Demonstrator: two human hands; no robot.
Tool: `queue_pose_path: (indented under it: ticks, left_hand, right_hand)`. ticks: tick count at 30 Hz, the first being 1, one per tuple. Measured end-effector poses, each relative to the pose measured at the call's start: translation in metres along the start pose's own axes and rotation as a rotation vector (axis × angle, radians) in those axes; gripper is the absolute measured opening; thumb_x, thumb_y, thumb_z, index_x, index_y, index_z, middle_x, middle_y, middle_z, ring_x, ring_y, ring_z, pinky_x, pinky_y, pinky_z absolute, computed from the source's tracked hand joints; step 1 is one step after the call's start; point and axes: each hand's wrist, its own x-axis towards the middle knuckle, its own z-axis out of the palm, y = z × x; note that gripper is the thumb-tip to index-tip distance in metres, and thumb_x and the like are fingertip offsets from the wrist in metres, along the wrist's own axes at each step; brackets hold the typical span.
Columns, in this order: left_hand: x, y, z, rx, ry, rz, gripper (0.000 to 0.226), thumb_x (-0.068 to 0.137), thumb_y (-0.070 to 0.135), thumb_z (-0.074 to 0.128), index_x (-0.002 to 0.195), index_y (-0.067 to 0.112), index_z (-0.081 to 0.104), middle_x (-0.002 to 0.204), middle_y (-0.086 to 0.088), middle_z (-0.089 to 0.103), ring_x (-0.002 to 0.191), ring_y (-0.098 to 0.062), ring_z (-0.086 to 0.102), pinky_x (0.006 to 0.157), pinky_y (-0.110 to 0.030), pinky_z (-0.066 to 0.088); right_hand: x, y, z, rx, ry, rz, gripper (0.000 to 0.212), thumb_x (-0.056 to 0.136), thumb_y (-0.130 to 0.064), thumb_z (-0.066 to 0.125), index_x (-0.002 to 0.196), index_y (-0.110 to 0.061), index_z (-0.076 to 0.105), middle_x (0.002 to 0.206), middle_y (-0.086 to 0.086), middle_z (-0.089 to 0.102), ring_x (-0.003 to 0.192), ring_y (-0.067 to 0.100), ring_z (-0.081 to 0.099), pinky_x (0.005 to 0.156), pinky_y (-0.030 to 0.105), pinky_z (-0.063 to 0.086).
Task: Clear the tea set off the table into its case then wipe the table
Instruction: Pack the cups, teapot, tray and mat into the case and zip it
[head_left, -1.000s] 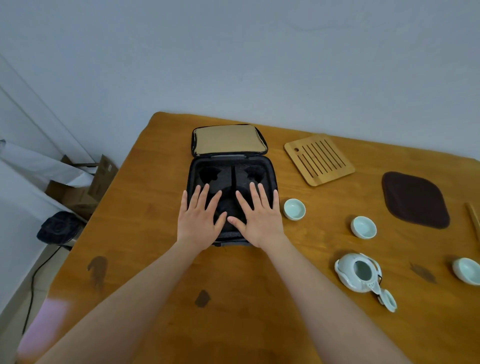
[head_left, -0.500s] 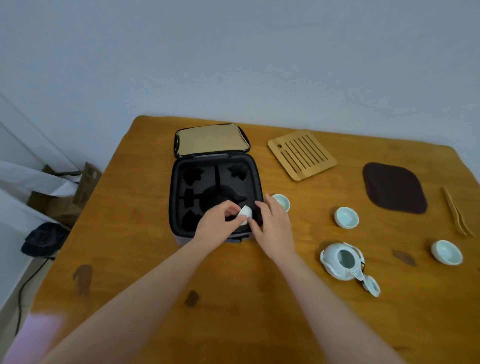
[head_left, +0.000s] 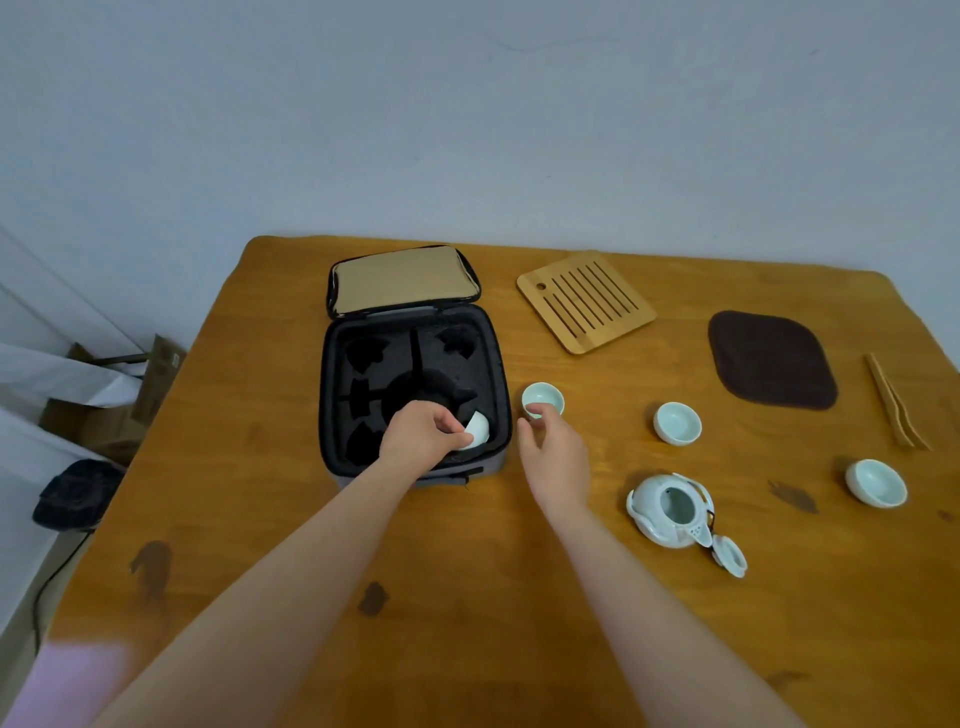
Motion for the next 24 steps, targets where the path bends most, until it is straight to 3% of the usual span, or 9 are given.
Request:
queue_pose_path:
  ticks: [2, 7, 13, 19, 22, 24]
  left_hand:
    - [0.001, 0.002, -0.001, 0.025, -0.008, -0.019, 0.012, 0.077, 0.030, 0.080, 0.073, 0.025, 0.070, 0.080, 0.008, 0.068, 0.080, -0.009, 0.063, 0.073, -0.030, 0.054]
    - [0.005, 0.004, -0.002, 0.072, -0.012, -0.049, 0.029, 0.075, 0.028, 0.082, 0.079, 0.020, 0.054, 0.081, 0.004, 0.064, 0.079, -0.014, 0.061, 0.074, -0.032, 0.053]
    - [0.013, -0.001, 0.001, 0.194, -0.027, 0.000, 0.037, 0.076, 0.024, 0.080, 0.080, 0.022, 0.043, 0.077, 0.001, 0.057, 0.068, -0.013, 0.051, 0.069, -0.030, 0.050]
    - [0.015, -0.010, 0.003, 0.169, -0.054, 0.073, 0.034, 0.080, 0.029, 0.077, 0.081, 0.022, 0.044, 0.068, 0.005, 0.048, 0.060, -0.010, 0.043, 0.059, -0.022, 0.039]
    - [0.011, -0.015, 0.006, 0.110, -0.036, 0.116, 0.032, 0.082, 0.028, 0.074, 0.079, 0.026, 0.042, 0.069, 0.005, 0.046, 0.061, -0.009, 0.042, 0.059, -0.021, 0.038]
    - [0.007, -0.017, 0.003, 0.025, -0.028, 0.147, 0.026, 0.084, 0.027, 0.071, 0.080, 0.025, 0.046, 0.074, 0.005, 0.050, 0.066, -0.010, 0.047, 0.063, -0.021, 0.040]
  right_hand:
    - [0.009, 0.006, -0.002, -0.015, 0.006, 0.081, 0.030, 0.099, -0.028, 0.050, 0.127, -0.019, 0.055, 0.098, -0.003, 0.067, 0.082, 0.012, 0.061, 0.071, 0.029, 0.052]
    - [0.032, 0.025, -0.003, -0.163, -0.054, 0.229, 0.031, 0.098, -0.030, 0.050, 0.127, -0.019, 0.047, 0.096, 0.003, 0.068, 0.087, 0.025, 0.064, 0.071, 0.036, 0.050]
    - [0.060, 0.038, 0.014, 0.075, -0.043, 0.512, 0.039, 0.094, -0.040, 0.055, 0.123, -0.018, 0.039, 0.099, 0.008, 0.067, 0.080, 0.027, 0.068, 0.073, 0.044, 0.058]
    - [0.076, 0.035, 0.023, 0.213, -0.100, 0.615, 0.024, 0.093, -0.017, 0.053, 0.117, -0.014, 0.047, 0.086, 0.009, 0.067, 0.058, 0.022, 0.068, 0.062, 0.039, 0.059]
    - [0.079, 0.038, 0.026, 0.234, -0.099, 0.634, 0.022, 0.093, -0.011, 0.050, 0.115, -0.012, 0.050, 0.090, 0.013, 0.069, 0.056, 0.020, 0.066, 0.051, 0.032, 0.052]
    - [0.077, 0.040, 0.027, 0.260, -0.071, 0.635, 0.023, 0.092, -0.010, 0.051, 0.115, -0.011, 0.052, 0.094, 0.014, 0.069, 0.065, 0.023, 0.067, 0.054, 0.031, 0.052]
